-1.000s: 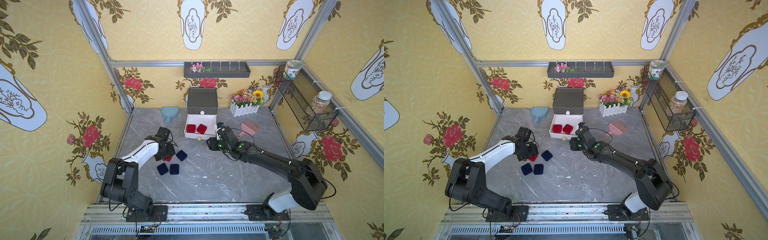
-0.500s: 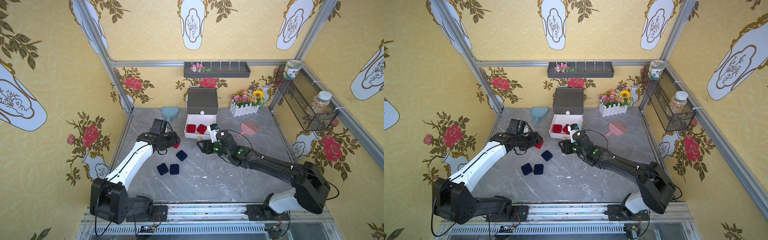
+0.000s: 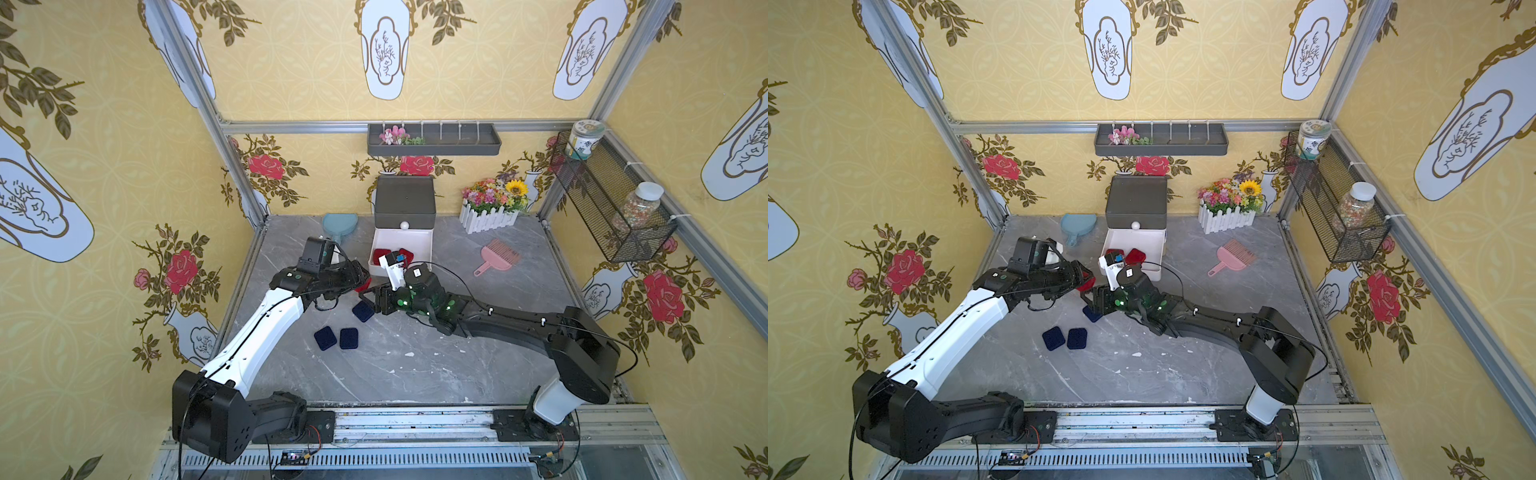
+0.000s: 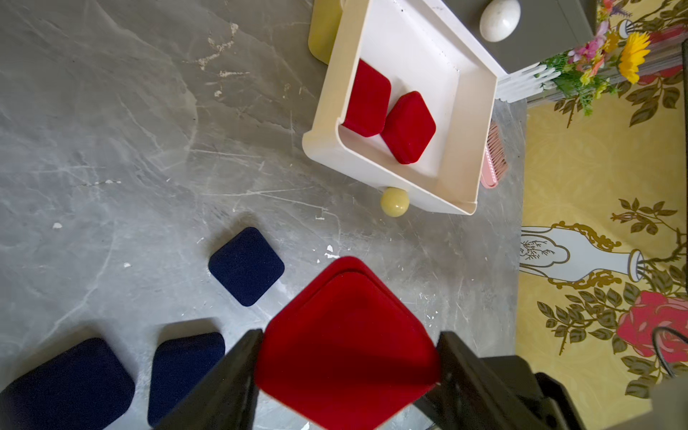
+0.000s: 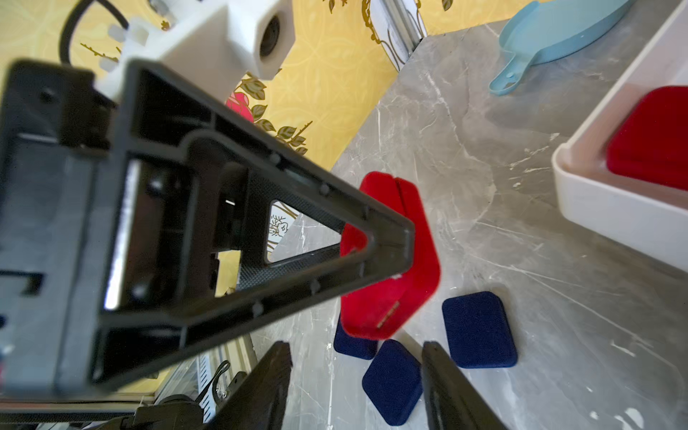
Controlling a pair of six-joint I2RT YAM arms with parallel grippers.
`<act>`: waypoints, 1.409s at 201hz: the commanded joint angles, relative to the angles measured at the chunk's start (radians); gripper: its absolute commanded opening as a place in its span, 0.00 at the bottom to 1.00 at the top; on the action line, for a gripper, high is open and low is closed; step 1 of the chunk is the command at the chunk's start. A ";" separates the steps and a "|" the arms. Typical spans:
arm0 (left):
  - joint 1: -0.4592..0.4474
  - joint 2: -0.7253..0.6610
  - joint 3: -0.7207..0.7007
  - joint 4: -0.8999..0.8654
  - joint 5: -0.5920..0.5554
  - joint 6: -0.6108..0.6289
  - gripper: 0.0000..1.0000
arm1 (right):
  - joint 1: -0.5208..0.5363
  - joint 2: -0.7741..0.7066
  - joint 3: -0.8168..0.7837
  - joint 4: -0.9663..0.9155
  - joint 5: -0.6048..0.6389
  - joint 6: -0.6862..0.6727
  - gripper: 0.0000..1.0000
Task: Place the brooch boxes into the drawer by color
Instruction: Pick up the brooch box from the center of the board, then place the brooch box in the drawer.
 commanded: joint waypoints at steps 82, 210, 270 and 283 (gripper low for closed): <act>-0.003 -0.021 -0.016 0.025 0.013 0.000 0.77 | 0.005 0.080 0.060 0.121 0.046 0.046 0.33; 0.003 -0.224 -0.102 0.177 -0.309 -0.012 1.00 | -0.233 -0.034 -0.025 -0.039 0.052 0.132 0.18; 0.012 -0.272 -0.171 0.225 -0.318 0.015 1.00 | -0.419 0.085 0.163 -0.238 -0.002 0.171 0.19; 0.012 -0.262 -0.171 0.221 -0.313 0.019 1.00 | -0.434 0.119 0.205 -0.263 -0.009 0.178 0.19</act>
